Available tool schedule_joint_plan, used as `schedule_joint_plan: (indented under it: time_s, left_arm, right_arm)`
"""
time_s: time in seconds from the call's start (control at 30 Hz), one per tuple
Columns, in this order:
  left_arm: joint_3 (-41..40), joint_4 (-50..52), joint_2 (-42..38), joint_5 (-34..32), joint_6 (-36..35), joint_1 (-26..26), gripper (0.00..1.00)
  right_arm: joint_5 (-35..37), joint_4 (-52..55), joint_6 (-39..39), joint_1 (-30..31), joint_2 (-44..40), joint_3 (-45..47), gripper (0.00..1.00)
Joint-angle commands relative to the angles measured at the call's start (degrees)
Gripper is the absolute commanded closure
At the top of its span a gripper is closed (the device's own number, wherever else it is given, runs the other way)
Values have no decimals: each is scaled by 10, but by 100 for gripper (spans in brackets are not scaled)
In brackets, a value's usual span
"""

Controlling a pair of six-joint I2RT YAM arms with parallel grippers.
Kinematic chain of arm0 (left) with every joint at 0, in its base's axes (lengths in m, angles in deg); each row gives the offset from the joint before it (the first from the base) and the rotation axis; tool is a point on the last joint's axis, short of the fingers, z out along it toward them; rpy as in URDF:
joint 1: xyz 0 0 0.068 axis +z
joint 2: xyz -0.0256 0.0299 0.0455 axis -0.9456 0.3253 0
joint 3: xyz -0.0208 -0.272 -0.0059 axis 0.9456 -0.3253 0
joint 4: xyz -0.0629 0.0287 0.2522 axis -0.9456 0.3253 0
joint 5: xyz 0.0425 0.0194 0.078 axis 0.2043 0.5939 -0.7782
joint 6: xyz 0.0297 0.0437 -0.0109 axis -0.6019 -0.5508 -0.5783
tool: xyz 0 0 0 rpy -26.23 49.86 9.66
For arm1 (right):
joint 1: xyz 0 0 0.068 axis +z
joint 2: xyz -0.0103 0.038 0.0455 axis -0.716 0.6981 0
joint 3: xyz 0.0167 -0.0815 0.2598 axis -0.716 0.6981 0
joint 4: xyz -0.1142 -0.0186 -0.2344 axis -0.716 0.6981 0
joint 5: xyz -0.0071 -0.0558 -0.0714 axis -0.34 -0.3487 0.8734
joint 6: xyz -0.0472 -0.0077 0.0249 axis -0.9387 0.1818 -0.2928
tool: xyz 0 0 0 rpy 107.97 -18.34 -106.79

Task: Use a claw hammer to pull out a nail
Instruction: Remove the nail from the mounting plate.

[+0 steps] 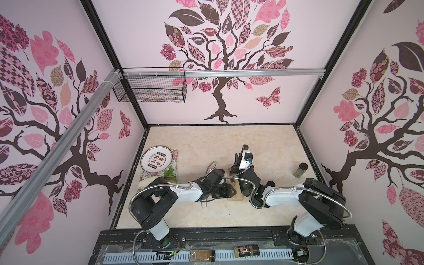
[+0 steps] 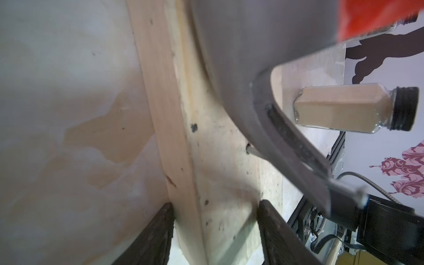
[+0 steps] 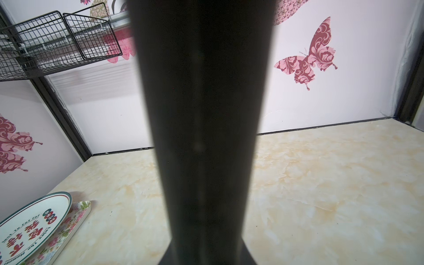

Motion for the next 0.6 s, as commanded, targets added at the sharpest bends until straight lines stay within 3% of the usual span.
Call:
schedule_joint_plan:
  time_s: [0.0,0.3,0.57]
  left_arm:
    - [-24,24,16,-21,10,7,41]
    - [-20,23,17,-13,7,11,41]
    - [-10,37,22,-17,19,13,41]
  right_arm:
    - [34,-10,-22,12,-11,4,97]
    - [56,13,-75,12,-27,-7,97]
    - [50,121,-10,14,-52,-35,97]
